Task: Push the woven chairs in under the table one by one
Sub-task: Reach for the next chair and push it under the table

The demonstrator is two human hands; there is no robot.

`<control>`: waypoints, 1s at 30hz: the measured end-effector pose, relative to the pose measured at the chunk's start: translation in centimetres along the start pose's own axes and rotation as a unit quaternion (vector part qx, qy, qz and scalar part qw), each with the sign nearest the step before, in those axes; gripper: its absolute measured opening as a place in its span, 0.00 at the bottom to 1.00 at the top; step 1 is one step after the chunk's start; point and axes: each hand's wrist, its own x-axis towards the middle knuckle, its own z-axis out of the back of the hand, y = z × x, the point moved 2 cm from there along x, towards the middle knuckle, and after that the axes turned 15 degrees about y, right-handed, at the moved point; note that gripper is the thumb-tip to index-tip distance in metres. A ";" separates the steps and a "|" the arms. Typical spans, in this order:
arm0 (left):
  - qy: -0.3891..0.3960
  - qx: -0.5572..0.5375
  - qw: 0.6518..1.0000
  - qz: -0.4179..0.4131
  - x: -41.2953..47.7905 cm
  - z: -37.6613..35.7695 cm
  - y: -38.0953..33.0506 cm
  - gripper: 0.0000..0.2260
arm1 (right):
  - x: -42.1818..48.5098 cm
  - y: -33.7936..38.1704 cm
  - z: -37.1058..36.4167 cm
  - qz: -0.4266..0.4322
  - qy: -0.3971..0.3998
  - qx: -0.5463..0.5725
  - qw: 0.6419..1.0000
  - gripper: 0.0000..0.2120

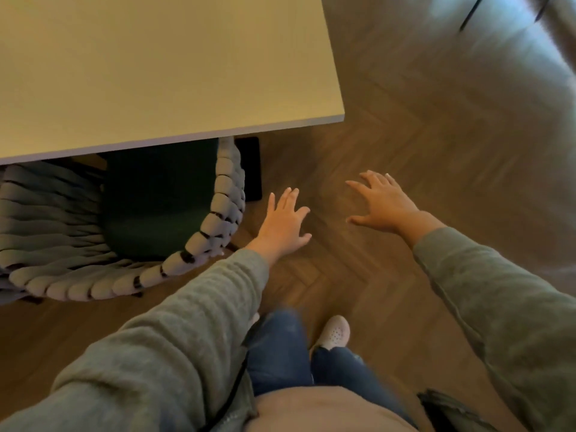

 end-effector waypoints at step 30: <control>-0.042 -0.075 0.970 0.226 44.9 30.5 -3.0 0.28 | 33.8 -35.9 32.9 0.153 0.032 -0.135 0.978 0.41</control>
